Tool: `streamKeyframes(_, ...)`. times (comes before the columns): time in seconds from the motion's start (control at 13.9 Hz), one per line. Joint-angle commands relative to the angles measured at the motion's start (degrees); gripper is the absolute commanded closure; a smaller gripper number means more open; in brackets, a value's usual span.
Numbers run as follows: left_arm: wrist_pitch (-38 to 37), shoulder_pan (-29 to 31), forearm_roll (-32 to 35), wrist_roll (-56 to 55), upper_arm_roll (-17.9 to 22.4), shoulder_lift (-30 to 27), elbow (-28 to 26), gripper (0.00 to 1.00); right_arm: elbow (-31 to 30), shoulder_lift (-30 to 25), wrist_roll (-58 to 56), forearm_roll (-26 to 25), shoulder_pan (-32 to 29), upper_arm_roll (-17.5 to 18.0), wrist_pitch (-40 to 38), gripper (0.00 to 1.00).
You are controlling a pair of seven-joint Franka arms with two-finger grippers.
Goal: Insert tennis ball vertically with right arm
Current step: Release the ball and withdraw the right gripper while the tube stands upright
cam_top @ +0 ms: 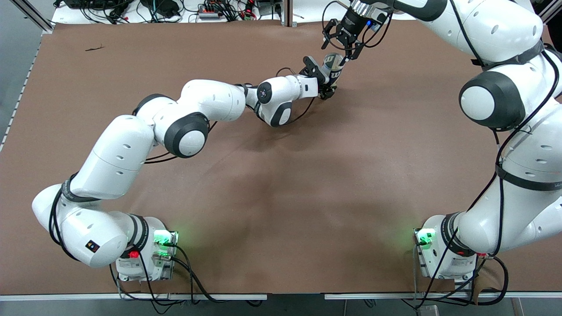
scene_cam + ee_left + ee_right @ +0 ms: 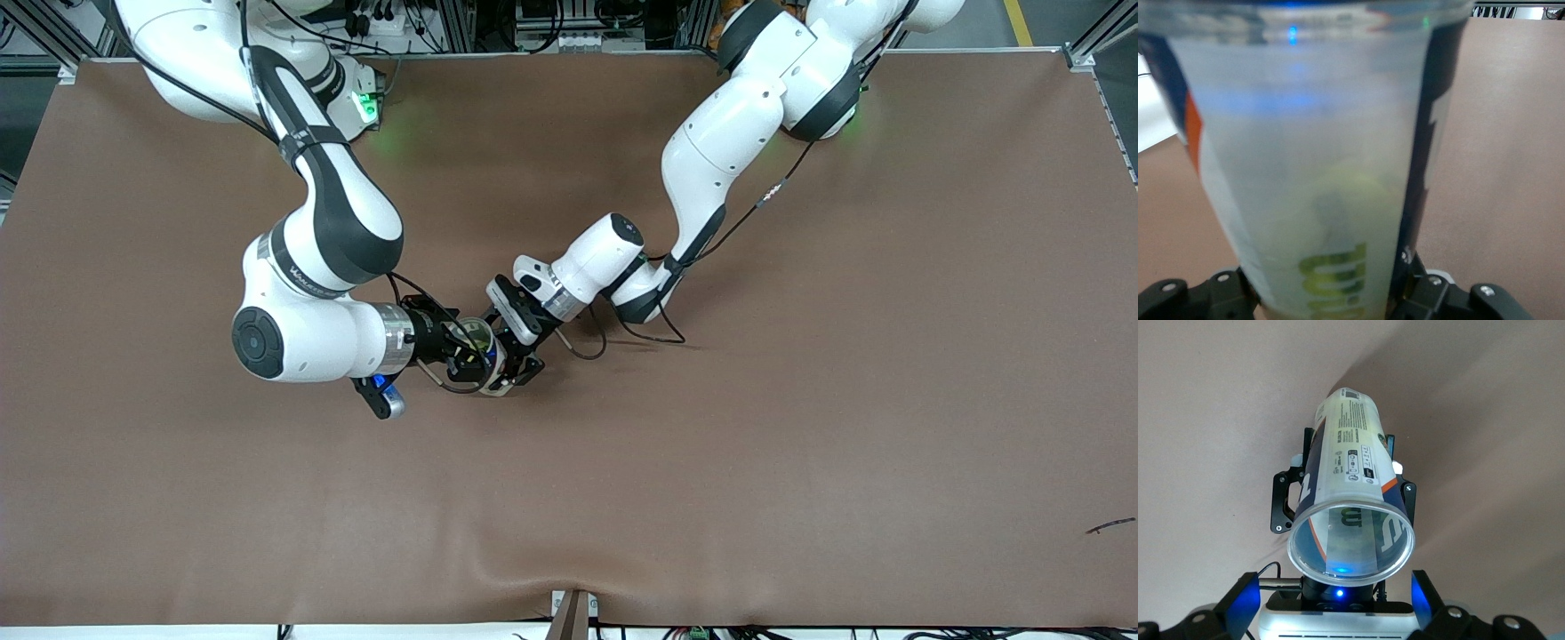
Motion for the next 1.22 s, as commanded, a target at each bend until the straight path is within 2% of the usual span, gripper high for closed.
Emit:
streamKeyframes(0.0,0.93,0.01,-0.86,-0.3,-0.42,-0.19,0.28,0.19,0.66,-0.05,-0.21,0.86,-0.29,-0.18,-0.53,0.0)
streamKeyframes(0.14,1.1,0.01,-0.86,-0.3,-0.42,-0.19,0.19,0.17,0.66,-0.49,-2.74,-0.11,-0.29,-0.27,-0.53,0.0)
streamKeyframes(0.29,1.1,0.01,-0.86,-0.3,-0.42,-0.1,0.19,0.14,0.66,-1.72,-9.24,-3.34,-0.64,-0.7,-2.44,0.0)
streamKeyframes(0.36,1.1,0.01,-0.86,-0.3,-0.42,-0.02,0.19,0.03,0.66,-2.33,-12.49,-5.97,-1.6,-0.62,-3.85,0.0)
streamKeyframes(0.43,1.1,0.1,-1.03,-0.48,-0.42,-0.1,0.19,0.0,0.66,-3.04,-16.0,-8.0,-2.66,-0.62,-4.74,0.0)
streamKeyframes(0.65,1.1,0.19,-0.77,-3.46,-0.42,-0.1,0.02,0.0,0.48,-4.8,-27.86,-12.66,-5.99,-0.71,-8.16,0.0)
streamKeyframes(0.86,1.1,0.62,-0.86,-4.26,-0.42,-0.28,-2.0,0.0,-3.02,-8.12,-41.21,-21.36,-10.64,-0.62,-10.02,0.0)
streamKeyframes(1.15,1.1,2.55,-0.86,-4.35,-0.42,-1.42,-7.62,0.0,-11.79,-17.25,-56.0,-21.65,-19.96,-0.62,-10.02,0.0)
